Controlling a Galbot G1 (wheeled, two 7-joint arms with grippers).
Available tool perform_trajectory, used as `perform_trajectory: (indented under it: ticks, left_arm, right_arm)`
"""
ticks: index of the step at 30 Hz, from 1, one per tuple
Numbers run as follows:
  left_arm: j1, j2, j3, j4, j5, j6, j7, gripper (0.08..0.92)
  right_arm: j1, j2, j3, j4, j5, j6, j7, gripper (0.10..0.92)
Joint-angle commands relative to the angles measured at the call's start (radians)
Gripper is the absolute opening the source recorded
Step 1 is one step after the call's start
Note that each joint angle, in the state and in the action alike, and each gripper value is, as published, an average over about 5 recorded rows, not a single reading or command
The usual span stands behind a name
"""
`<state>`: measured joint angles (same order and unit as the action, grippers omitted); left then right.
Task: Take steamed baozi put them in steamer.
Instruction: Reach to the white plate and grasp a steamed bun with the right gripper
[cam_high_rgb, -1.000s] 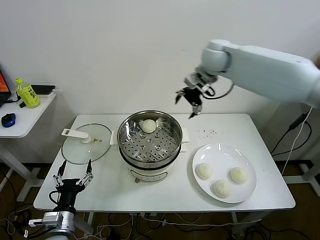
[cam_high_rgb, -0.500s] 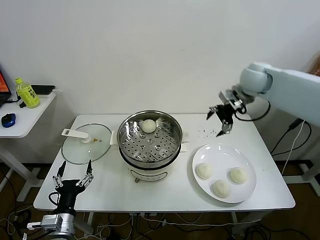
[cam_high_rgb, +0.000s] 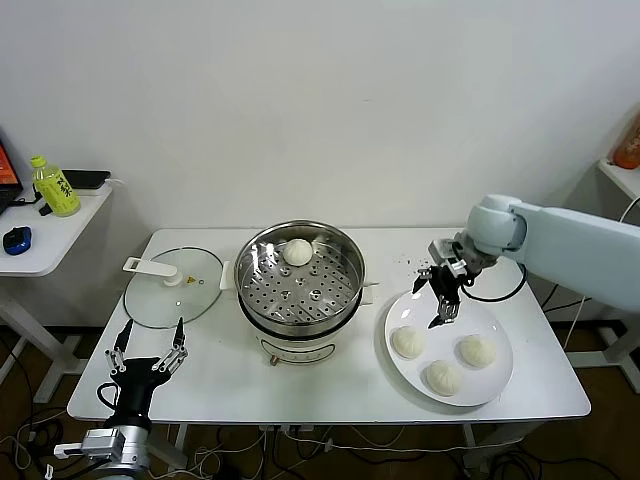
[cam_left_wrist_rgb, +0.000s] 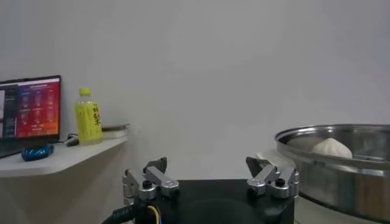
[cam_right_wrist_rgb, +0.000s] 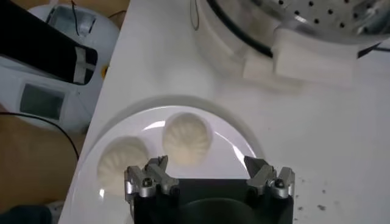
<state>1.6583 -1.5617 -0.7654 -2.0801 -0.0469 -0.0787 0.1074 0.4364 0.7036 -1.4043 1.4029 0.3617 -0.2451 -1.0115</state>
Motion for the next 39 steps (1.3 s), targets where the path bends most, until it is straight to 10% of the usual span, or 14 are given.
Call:
perform_trajectory:
  ticks: [1,39]
  left_arm:
    - [0.0,0.003,-0.001,0.006,0.002,-0.003,0.001,0.823]
    - [-0.002,0.021,-0.008,0.036,0.0,-0.007,0.003,0.823]
  right_arm:
    - [-0.079,-0.002,0.013,-0.002,-0.009,-0.045,0.033,0.823]
    - [-0.189,0.119,0.052,-0.109,-0.044,-0.071,0.09,0.823]
